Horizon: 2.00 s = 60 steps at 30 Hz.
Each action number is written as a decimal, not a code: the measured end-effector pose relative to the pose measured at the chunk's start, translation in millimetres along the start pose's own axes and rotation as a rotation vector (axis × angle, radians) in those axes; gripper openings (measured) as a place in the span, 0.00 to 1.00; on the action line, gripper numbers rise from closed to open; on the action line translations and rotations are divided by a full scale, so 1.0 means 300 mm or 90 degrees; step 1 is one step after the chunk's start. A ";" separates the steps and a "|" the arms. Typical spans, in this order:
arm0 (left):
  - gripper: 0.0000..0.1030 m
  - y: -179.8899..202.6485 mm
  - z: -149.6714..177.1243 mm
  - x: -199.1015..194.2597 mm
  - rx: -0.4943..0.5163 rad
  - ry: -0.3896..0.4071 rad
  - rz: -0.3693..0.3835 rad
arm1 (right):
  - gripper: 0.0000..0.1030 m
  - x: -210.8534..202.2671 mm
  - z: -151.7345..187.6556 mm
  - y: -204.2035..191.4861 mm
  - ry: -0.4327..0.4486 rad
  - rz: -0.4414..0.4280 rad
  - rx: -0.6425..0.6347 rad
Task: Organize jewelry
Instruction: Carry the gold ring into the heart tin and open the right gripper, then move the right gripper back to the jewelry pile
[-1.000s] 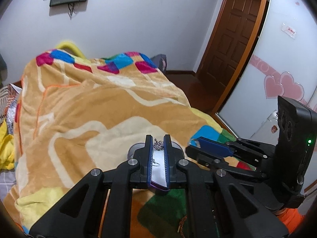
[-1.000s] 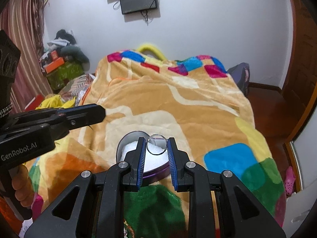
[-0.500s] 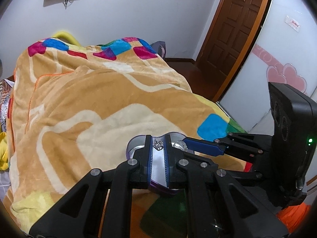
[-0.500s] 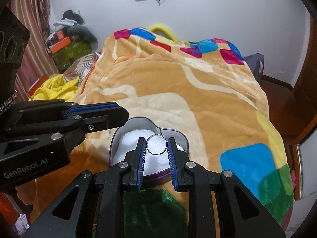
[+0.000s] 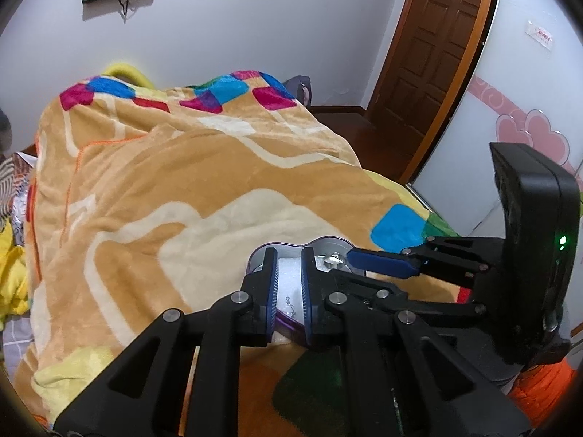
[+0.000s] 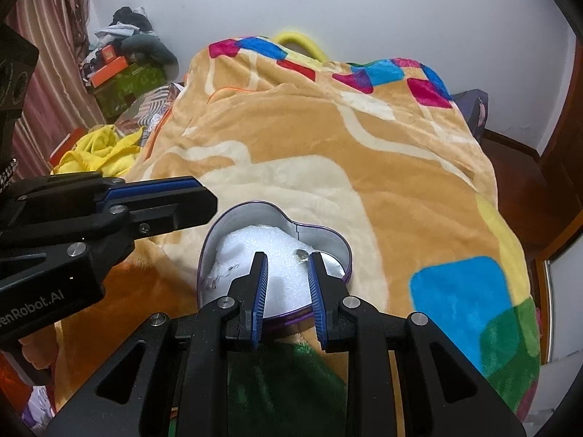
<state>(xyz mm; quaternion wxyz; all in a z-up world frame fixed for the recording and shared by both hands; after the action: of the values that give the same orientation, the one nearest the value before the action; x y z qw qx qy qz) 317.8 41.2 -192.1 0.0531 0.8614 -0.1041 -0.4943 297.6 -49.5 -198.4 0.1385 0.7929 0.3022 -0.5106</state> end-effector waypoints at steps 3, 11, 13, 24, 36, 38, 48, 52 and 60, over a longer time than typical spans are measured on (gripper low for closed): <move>0.13 0.004 0.008 -0.030 0.002 0.008 -0.011 | 0.20 -0.037 0.003 -0.004 0.013 0.005 0.002; 0.31 0.021 0.052 -0.125 -0.002 0.030 -0.037 | 0.21 -0.155 0.038 0.010 0.053 0.024 0.030; 0.33 0.027 0.067 -0.145 -0.003 0.034 -0.046 | 0.22 -0.183 0.053 0.013 0.062 0.031 0.037; 0.53 0.077 0.189 -0.230 0.004 0.033 -0.070 | 0.34 -0.304 0.162 0.005 0.100 0.050 0.075; 0.53 0.105 0.353 -0.189 0.010 -0.024 -0.075 | 0.34 -0.292 0.305 -0.014 0.078 0.065 0.098; 0.53 0.109 0.378 -0.175 0.007 -0.034 -0.079 | 0.34 -0.283 0.330 -0.014 0.071 0.063 0.103; 0.53 0.138 0.459 -0.115 0.007 -0.066 -0.070 | 0.34 -0.198 0.456 -0.028 0.016 0.058 0.117; 0.47 0.145 0.469 -0.085 0.011 -0.076 -0.068 | 0.34 -0.155 0.496 -0.039 -0.011 0.045 0.118; 0.32 0.167 0.446 -0.006 0.023 -0.102 -0.050 | 0.34 -0.152 0.485 -0.014 -0.008 0.039 0.130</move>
<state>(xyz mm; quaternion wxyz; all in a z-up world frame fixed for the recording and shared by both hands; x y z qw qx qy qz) 195.2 -5.7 -248.5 0.0097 0.8232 -0.0831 -0.5615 175.8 -138.4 -221.2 0.0747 0.8086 0.2234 -0.5392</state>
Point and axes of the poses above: each gripper's, at about its wrist camera, not at the fingertips, and x roughly the way its jaws point, y to its right, z to its underside, the point moved 5 cm from there along x, roughly the way its jaws point, and after that the axes turned 13 degrees about -y, right-handed, at the moved point
